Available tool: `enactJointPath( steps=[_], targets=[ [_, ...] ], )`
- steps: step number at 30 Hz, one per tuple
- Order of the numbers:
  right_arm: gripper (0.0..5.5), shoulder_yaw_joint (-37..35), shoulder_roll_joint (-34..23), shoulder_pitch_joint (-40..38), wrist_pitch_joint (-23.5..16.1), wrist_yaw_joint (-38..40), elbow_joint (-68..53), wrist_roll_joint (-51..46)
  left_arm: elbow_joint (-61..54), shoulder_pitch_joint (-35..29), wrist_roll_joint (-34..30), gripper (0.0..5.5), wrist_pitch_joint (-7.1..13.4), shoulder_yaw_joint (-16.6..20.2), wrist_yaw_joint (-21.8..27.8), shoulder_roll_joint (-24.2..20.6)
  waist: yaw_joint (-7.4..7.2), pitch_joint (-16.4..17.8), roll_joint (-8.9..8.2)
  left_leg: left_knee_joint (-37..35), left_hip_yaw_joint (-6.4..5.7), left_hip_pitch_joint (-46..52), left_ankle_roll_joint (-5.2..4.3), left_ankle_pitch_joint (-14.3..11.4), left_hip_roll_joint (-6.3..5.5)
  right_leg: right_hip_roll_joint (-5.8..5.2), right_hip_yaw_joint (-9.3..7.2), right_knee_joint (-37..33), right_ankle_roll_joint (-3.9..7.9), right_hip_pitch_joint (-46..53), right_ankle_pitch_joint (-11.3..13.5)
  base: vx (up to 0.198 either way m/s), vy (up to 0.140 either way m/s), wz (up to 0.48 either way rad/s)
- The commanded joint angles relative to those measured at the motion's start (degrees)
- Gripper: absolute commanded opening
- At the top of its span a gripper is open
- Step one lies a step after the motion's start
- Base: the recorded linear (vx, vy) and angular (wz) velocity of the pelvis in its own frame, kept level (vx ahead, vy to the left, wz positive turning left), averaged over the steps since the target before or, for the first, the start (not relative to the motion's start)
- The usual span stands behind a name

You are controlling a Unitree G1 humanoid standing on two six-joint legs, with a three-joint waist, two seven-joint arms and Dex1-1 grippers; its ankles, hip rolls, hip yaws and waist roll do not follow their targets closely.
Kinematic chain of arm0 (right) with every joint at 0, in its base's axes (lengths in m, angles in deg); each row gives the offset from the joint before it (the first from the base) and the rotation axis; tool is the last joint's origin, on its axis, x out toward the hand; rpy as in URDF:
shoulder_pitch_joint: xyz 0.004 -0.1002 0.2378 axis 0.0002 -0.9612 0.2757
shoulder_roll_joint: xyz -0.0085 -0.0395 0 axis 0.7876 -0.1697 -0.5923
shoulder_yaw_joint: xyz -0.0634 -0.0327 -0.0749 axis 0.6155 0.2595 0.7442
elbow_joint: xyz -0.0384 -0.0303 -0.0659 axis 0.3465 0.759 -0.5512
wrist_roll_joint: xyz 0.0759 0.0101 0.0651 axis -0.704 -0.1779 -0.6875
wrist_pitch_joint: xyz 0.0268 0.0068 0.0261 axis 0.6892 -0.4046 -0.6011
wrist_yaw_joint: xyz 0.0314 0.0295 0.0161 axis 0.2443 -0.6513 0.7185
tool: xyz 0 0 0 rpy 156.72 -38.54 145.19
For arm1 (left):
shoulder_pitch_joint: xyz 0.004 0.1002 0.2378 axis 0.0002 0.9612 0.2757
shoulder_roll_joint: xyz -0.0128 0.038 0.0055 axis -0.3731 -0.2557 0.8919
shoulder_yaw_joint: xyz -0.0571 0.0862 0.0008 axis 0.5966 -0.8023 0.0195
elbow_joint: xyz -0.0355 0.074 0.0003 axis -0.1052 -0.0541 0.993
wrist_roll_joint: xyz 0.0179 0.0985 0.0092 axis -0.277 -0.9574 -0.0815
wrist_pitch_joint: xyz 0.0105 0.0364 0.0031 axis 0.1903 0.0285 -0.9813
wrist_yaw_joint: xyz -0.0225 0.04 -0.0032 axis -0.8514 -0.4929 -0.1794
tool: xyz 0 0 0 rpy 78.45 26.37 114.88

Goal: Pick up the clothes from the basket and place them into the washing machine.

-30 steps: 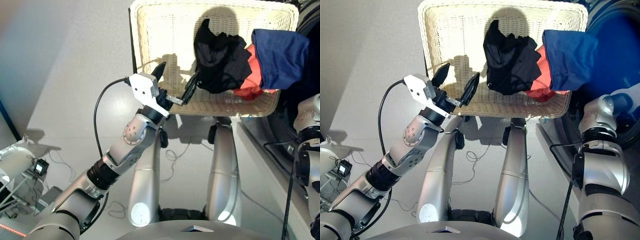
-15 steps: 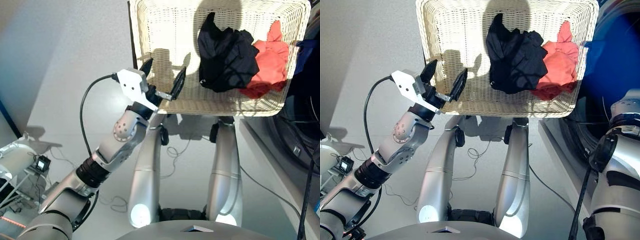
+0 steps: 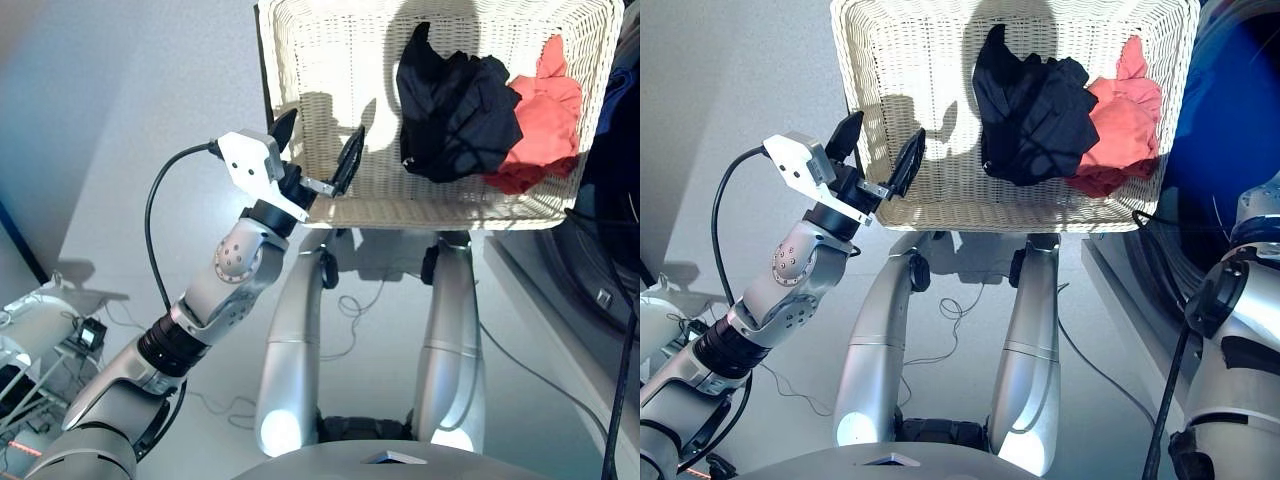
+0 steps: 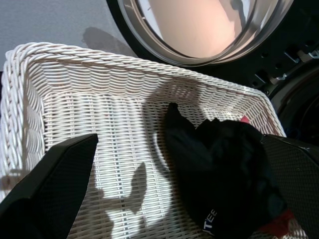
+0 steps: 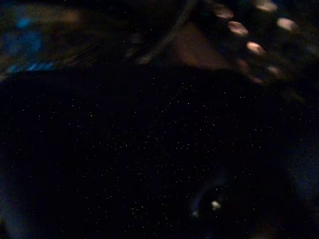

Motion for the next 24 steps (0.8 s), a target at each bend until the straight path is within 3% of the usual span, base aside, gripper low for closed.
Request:
enactJointPath(
  steps=[1, 9, 10, 15, 24],
  targets=[
    [5.50, 7.23, -4.60, -3.95, 0.39, -3.07, -1.96, 5.90, -3.93, 1.67, 0.11, 5.50, 2.42, 2.08, 0.05, 2.40, -1.73, -0.69, 1.41, 3.94, -1.50, 1.20, -2.67, -6.07, 0.90, 2.80, -0.62, -1.97, -0.47, 3.14, -1.35, 0.000, 0.000, 0.000],
    [5.50, 13.23, 8.69, -10.26, -0.36, -5.79, -17.08, 15.68, -3.80, 2.59, 1.05, 5.50, 3.11, 3.34, 0.02, 4.10, -2.45, -0.69, 0.09, 3.38, -0.94, 1.54, -2.52, -5.52, 0.93, 3.29, -0.79, -2.86, -0.67, 3.60, -0.69, 0.000, 0.000, 0.000],
    [5.50, 15.83, 13.08, -15.26, -0.83, -8.17, -27.01, 18.49, -3.76, 2.95, 0.98, 5.50, 3.38, 4.21, 0.03, 4.02, -2.94, -0.69, -0.54, 3.41, -0.87, 1.26, -2.49, -5.30, 1.01, 3.65, -0.64, -2.98, -0.83, 3.32, -0.40, 0.000, 0.000, 0.000],
    [5.50, 19.22, 19.80, -25.07, -0.85, -11.54, -43.78, 26.39, -4.56, 4.57, 0.93, 5.50, 4.02, 5.51, 0.69, 3.75, -3.68, -0.69, -2.09, 3.52, -0.70, 1.15, -2.43, -5.07, 1.26, 3.83, -0.62, -3.11, -0.97, 3.16, -0.09, 0.000, 0.000, 0.000],
    [5.50, 26.95, 21.35, -35.85, 0.49, -21.36, -65.12, 38.90, -4.24, 5.57, -3.45, 5.50, 5.28, 8.33, 1.12, 3.94, -4.31, -0.69, -3.45, 3.73, -0.75, 1.34, -2.31, -4.52, 1.71, 3.96, -1.03, -3.01, -1.17, 3.40, 0.01, 0.000, 0.000, 0.000]
  ],
)
